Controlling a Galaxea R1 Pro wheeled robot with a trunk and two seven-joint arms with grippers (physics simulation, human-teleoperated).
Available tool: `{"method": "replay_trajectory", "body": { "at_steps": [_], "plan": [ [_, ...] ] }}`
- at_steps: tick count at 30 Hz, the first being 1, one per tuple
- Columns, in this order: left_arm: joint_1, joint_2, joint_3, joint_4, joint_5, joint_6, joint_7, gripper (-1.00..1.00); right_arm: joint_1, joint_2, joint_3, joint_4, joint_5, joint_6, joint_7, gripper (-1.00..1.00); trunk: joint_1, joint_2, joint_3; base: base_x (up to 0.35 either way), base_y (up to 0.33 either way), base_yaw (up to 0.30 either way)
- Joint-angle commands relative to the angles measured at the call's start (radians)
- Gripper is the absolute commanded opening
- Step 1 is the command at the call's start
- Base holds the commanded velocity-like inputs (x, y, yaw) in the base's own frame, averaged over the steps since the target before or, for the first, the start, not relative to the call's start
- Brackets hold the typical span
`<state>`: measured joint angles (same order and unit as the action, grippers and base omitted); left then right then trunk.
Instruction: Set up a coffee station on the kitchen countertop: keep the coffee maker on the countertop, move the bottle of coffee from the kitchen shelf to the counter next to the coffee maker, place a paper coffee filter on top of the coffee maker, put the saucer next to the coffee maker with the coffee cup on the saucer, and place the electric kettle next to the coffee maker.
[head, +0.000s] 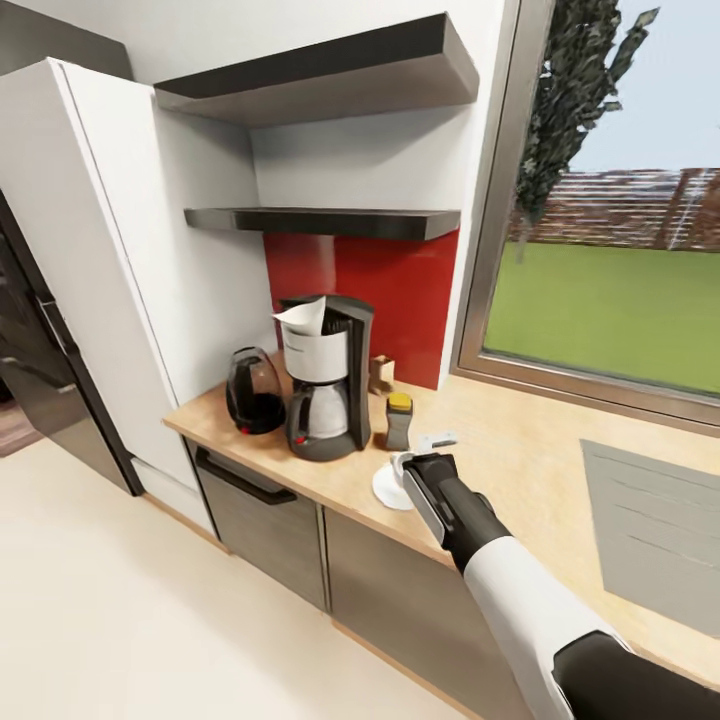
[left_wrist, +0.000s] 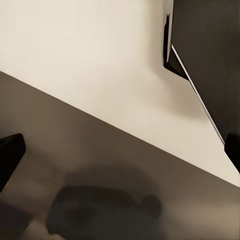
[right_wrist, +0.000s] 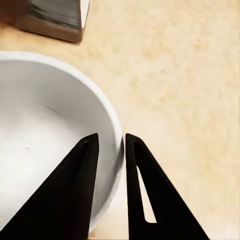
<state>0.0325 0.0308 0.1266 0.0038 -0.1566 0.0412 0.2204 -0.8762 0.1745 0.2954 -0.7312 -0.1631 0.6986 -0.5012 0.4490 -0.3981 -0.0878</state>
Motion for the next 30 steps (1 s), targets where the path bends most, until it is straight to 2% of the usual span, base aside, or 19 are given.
{"method": "replay_trajectory", "body": {
  "at_steps": [1,6,13,30],
  "plan": [
    [0.0,0.0,0.008,-0.001,-0.011,0.003,0.002,1.0,-0.001,0.0,0.003,0.001,-0.008,0.002,-0.01,-1.0,0.001,-0.002,-0.002,0.241,0.245,0.0],
    [0.0,0.0,0.007,-0.001,-0.012,0.003,0.003,1.0,-0.001,0.0,0.002,0.004,-0.006,0.003,-0.012,-1.0,0.001,-0.002,-0.002,0.159,0.14,0.0],
    [0.0,0.0,0.008,0.0,-0.011,0.003,0.004,1.0,-0.001,0.0,0.002,0.032,-0.006,0.004,-0.041,-1.0,0.001,-0.002,-0.002,0.006,0.005,0.0],
    [0.0,0.0,0.008,-0.001,-0.01,0.005,0.009,1.0,-0.001,0.0,0.002,0.104,-0.01,0.002,-0.043,-1.0,0.001,-0.002,-0.002,0.0,0.0,0.0]
  ]
}}
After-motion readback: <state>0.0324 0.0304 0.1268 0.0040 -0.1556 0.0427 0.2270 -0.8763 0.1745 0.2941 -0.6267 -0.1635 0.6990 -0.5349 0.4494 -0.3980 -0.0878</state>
